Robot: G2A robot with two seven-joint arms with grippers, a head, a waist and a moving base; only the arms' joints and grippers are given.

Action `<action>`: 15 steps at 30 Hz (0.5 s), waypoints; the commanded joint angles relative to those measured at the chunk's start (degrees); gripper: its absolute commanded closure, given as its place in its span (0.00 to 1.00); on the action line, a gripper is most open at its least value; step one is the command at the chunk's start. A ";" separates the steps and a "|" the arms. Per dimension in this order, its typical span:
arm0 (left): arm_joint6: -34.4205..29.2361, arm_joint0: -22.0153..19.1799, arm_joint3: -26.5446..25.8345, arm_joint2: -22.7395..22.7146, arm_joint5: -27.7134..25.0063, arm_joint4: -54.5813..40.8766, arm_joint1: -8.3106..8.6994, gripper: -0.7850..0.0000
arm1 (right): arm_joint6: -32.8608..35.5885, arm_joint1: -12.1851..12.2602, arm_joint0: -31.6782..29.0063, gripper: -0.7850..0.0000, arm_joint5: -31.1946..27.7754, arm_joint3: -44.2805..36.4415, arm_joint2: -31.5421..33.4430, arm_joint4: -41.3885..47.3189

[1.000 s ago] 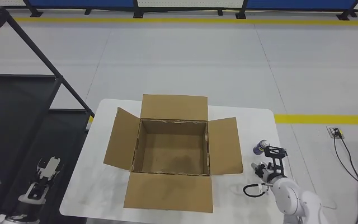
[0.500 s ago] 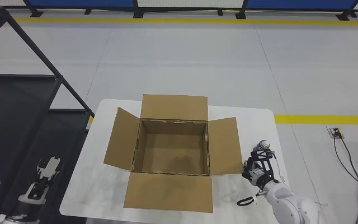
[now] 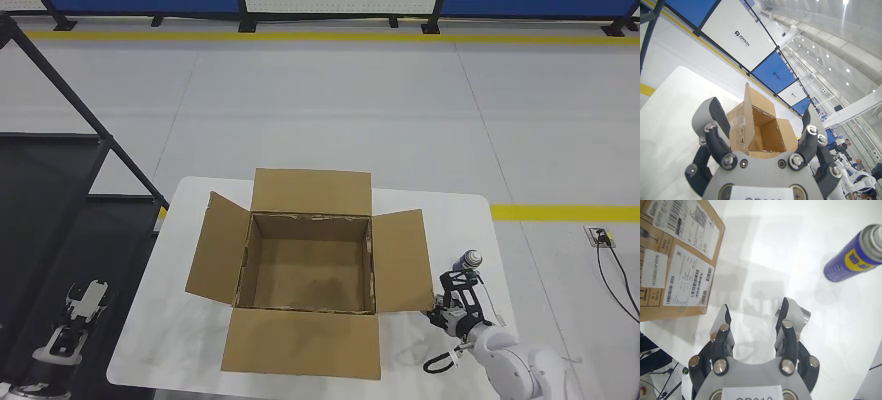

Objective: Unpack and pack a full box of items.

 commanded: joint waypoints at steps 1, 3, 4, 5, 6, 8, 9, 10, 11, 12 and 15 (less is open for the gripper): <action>0.00 0.00 0.00 0.00 0.00 0.00 0.00 0.00 | 1.71 0.25 -0.06 0.25 0.20 0.70 0.80 0.09; 0.00 0.00 0.00 0.00 0.00 0.00 0.00 0.00 | 4.46 0.42 0.53 0.20 1.67 1.80 1.04 0.07; 0.00 0.00 0.00 0.00 0.00 0.00 0.00 0.00 | 5.21 0.49 0.94 0.18 2.23 2.35 1.12 0.20; 0.00 0.00 0.00 0.00 0.00 0.00 0.00 0.00 | 5.39 0.55 1.21 0.16 2.23 2.73 1.16 0.62; 0.00 0.00 0.00 0.00 0.00 0.00 0.00 0.00 | 5.44 0.64 1.25 0.15 1.98 3.09 1.27 0.86; 0.00 0.00 0.00 0.00 0.00 0.00 0.00 0.00 | 5.36 0.79 1.18 0.16 2.07 3.47 1.51 1.12; 0.00 0.00 0.00 0.00 0.00 0.00 0.00 0.00 | 5.31 0.86 1.12 0.16 2.12 3.51 1.53 1.15; 0.00 0.00 0.00 0.00 0.00 0.00 0.00 0.00 | 5.30 0.93 1.06 0.15 2.44 3.56 1.59 1.02; 0.00 0.00 0.00 0.00 0.00 0.00 0.00 0.00 | 5.48 1.00 1.01 0.15 2.82 3.58 1.59 0.76; 0.00 0.00 0.00 0.00 0.00 0.00 0.00 0.00 | 5.71 1.06 1.01 0.15 3.25 3.55 1.57 0.55; 0.00 0.00 0.00 0.00 0.00 0.00 0.00 0.00 | 5.83 1.23 1.03 0.14 3.86 3.27 1.31 0.35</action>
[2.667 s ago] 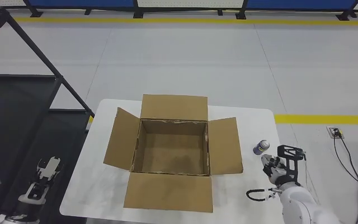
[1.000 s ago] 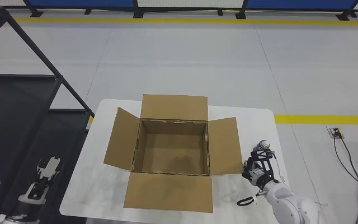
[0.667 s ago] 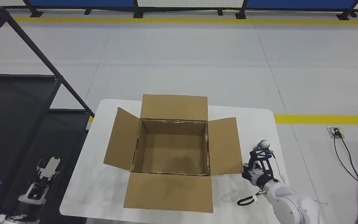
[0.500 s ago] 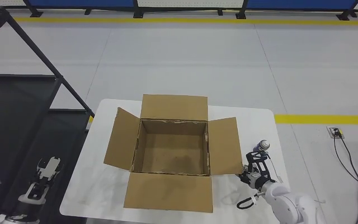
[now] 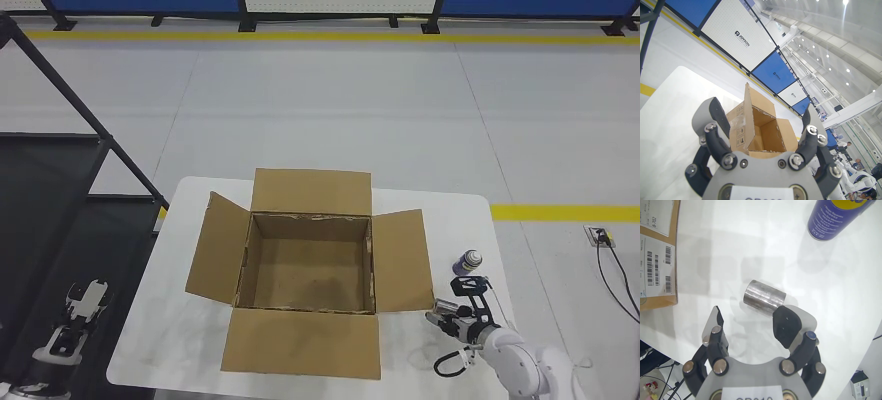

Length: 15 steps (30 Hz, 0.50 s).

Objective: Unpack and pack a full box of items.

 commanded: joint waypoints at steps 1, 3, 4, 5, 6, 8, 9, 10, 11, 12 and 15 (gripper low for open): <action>0.00 0.00 0.00 0.00 0.00 0.00 0.00 0.00 | 0.07 0.10 0.05 0.14 0.22 -0.15 -0.18 -0.10; 0.00 0.00 0.00 0.00 0.00 0.00 0.00 0.00 | 0.42 0.19 0.29 0.13 1.26 -0.10 -0.39 -0.58; 0.00 0.00 0.00 0.00 0.00 0.00 0.00 0.00 | 0.53 0.24 0.53 0.12 1.67 0.05 -0.55 -0.80; 0.00 0.00 0.00 0.00 0.00 0.00 0.00 0.00 | 0.53 0.27 0.80 0.12 2.27 0.26 -0.67 -1.13; 0.00 0.00 0.00 0.00 0.00 0.00 0.00 0.00 | 0.35 0.27 1.06 0.12 3.09 0.45 -0.96 -1.36; 0.00 0.00 0.00 0.00 0.00 0.00 0.00 0.00 | 0.02 0.26 1.58 0.15 4.65 0.79 -1.57 -1.97; 0.00 0.00 0.00 0.00 0.00 0.00 0.00 0.00 | -0.29 0.26 1.83 0.17 5.69 0.95 -1.79 -2.43; 0.00 0.00 0.00 0.00 0.00 0.00 0.00 0.00 | -0.51 0.24 2.06 0.18 6.41 1.04 -2.15 -2.73; 0.00 0.00 0.00 0.00 0.00 0.00 0.00 0.00 | -0.76 0.24 2.25 0.18 7.03 1.11 -2.42 -2.95; 0.00 0.00 0.00 0.00 0.00 0.00 0.00 0.00 | -0.97 0.23 2.39 0.18 7.78 1.13 -2.65 -3.22; 0.00 0.00 0.00 0.00 0.00 0.00 0.00 0.00 | -1.45 0.29 2.62 0.17 8.77 0.96 -3.09 -3.82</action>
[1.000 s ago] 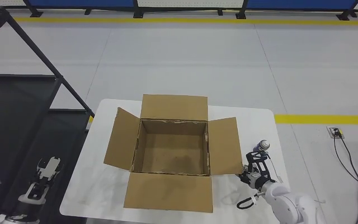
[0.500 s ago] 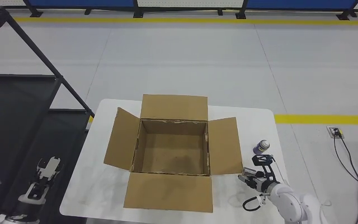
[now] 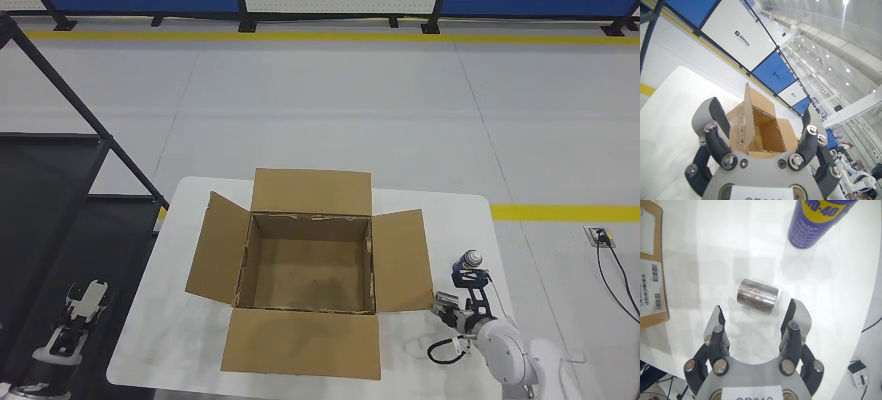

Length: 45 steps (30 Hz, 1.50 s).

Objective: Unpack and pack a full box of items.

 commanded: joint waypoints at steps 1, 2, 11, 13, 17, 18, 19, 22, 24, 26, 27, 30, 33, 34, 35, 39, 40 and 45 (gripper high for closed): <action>0.00 0.00 0.00 0.00 0.00 0.00 0.00 0.00 | -0.16 0.05 -0.01 0.17 0.58 -0.23 -0.18 -0.27; 0.00 0.00 0.00 0.00 0.00 0.00 0.00 0.00 | -0.36 0.06 -0.04 0.16 0.83 -0.49 -0.29 -0.34; 0.00 0.00 0.00 0.00 0.00 0.00 0.00 0.00 | -5.33 0.28 -3.27 0.20 1.74 -4.67 0.90 1.32; 0.00 0.00 0.00 0.00 0.00 0.00 0.00 0.00 | -6.07 0.35 -4.27 0.20 1.67 -5.67 1.22 1.74; 0.00 0.00 0.00 0.00 0.00 0.00 0.00 0.00 | -6.72 0.53 -5.51 0.19 0.57 -7.08 1.57 2.48; 0.00 0.00 0.00 0.00 0.00 0.00 0.00 0.00 | -7.00 0.59 -5.79 0.18 -0.12 -7.37 1.71 2.89; 0.00 0.00 0.00 0.00 0.00 0.00 0.00 0.00 | -7.30 0.66 -6.09 0.18 -0.46 -7.57 1.99 3.10; 0.00 0.00 0.00 0.00 0.00 0.00 0.00 0.00 | -7.52 0.81 -6.70 0.17 -0.84 -8.00 2.40 3.41; 0.00 0.00 0.00 0.00 0.00 0.00 0.00 0.00 | -7.51 0.89 -6.83 0.17 -0.84 -8.11 2.42 3.50; 0.00 0.00 0.00 0.00 0.00 0.00 0.00 0.00 | -7.48 0.96 -6.85 0.16 -0.90 -8.05 2.36 3.63; 0.00 0.00 0.00 0.00 0.00 0.00 0.00 0.00 | -7.45 1.00 -6.82 0.16 -0.84 -7.95 2.35 3.62; 0.00 0.00 0.00 0.00 0.00 0.00 0.00 0.00 | -7.04 1.11 -6.66 0.15 -1.06 -7.61 2.23 3.88; 0.00 0.00 0.00 0.00 0.00 0.00 0.00 0.00 | -3.48 1.37 -6.24 0.13 -2.00 -6.78 1.88 3.31; 0.00 0.00 0.00 0.00 0.00 0.00 0.00 0.00 | -2.16 1.45 -5.91 0.14 -1.79 -6.57 1.79 2.89; 0.00 0.00 0.00 0.00 0.00 0.00 0.00 0.00 | -1.25 1.50 -5.69 0.13 -1.74 -6.47 1.61 2.82; 0.00 0.00 0.00 0.00 0.00 0.00 0.00 0.00 | 2.39 1.76 -5.51 0.16 -0.69 -5.95 1.33 1.15; 0.00 0.00 0.00 0.00 0.00 0.00 0.00 0.00 | 3.06 1.80 -5.44 0.16 0.00 -5.83 1.34 0.81; 0.00 0.00 0.00 0.00 0.00 0.00 0.00 0.00 | 6.91 1.99 -4.58 0.21 2.34 -5.14 0.43 -1.89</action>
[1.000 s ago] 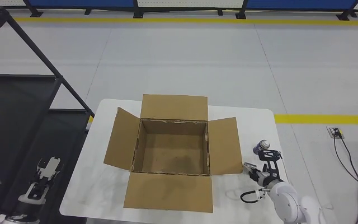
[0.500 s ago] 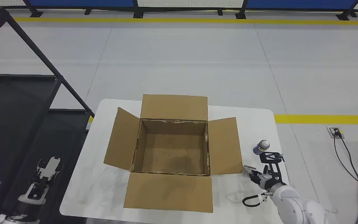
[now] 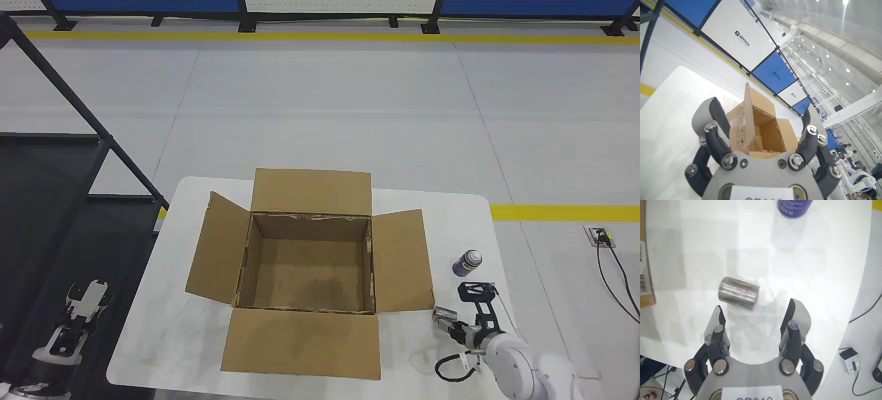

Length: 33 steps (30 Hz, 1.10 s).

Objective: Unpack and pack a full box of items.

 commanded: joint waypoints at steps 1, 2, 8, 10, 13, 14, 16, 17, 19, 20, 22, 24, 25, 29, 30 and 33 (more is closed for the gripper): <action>0.00 0.00 0.00 0.00 0.00 0.00 0.00 0.00 | 0.64 0.06 0.29 0.20 0.13 0.11 -0.25 -0.29; 0.00 0.00 0.00 0.00 0.00 0.00 0.00 0.00 | 0.86 0.08 0.40 0.20 0.13 0.24 -0.43 -0.40; 0.00 0.00 0.00 0.00 0.00 0.00 0.00 0.00 | 1.25 0.22 1.26 0.24 0.53 0.78 -1.00 -0.77; 0.00 0.00 0.00 0.00 0.00 0.00 0.00 0.00 | 1.35 0.28 1.46 0.23 0.50 0.79 -1.02 -0.69; 0.00 0.00 0.00 0.00 0.00 0.00 0.00 0.00 | 1.59 0.37 1.69 0.22 0.53 0.81 -1.12 -0.87; 0.00 0.00 0.00 0.00 0.00 0.00 0.00 0.00 | 1.66 0.40 1.75 0.22 0.51 0.82 -1.18 -0.93; 0.00 0.00 0.00 0.00 0.00 0.00 0.00 0.00 | 1.72 0.45 1.84 0.22 0.56 0.85 -1.23 -0.90; 0.00 0.00 0.00 0.00 0.00 0.00 0.00 0.00 | 1.66 0.48 1.86 0.22 0.52 0.85 -1.26 -0.85; 0.00 0.00 0.00 0.00 0.00 0.00 0.00 0.00 | 1.80 0.53 1.91 0.22 0.52 0.92 -1.29 -0.75; 0.00 0.00 0.00 0.00 0.00 0.00 0.00 0.00 | 1.83 0.56 1.93 0.22 0.52 0.94 -1.28 -0.72; 0.00 0.00 0.00 0.00 0.00 0.00 0.00 0.00 | 1.82 0.61 1.95 0.22 0.52 0.98 -1.30 -0.66; 0.00 0.00 0.00 0.00 0.00 0.00 0.00 0.00 | 1.77 0.67 1.94 0.22 0.54 1.01 -1.33 -0.61; 0.00 0.00 0.00 0.00 0.00 0.00 0.00 0.00 | 1.71 0.68 1.92 0.21 0.67 1.02 -1.33 -0.49; 0.00 0.00 0.00 0.00 0.00 0.00 0.00 0.00 | 1.49 0.77 1.79 0.21 0.79 1.06 -1.46 -0.39; 0.00 0.00 0.00 0.00 0.00 0.00 0.00 0.00 | 1.41 0.79 1.74 0.21 0.80 1.03 -1.50 -0.36; 0.00 0.00 0.00 0.00 0.00 0.00 0.00 0.00 | 0.72 0.85 1.34 0.22 0.83 0.67 -1.32 0.25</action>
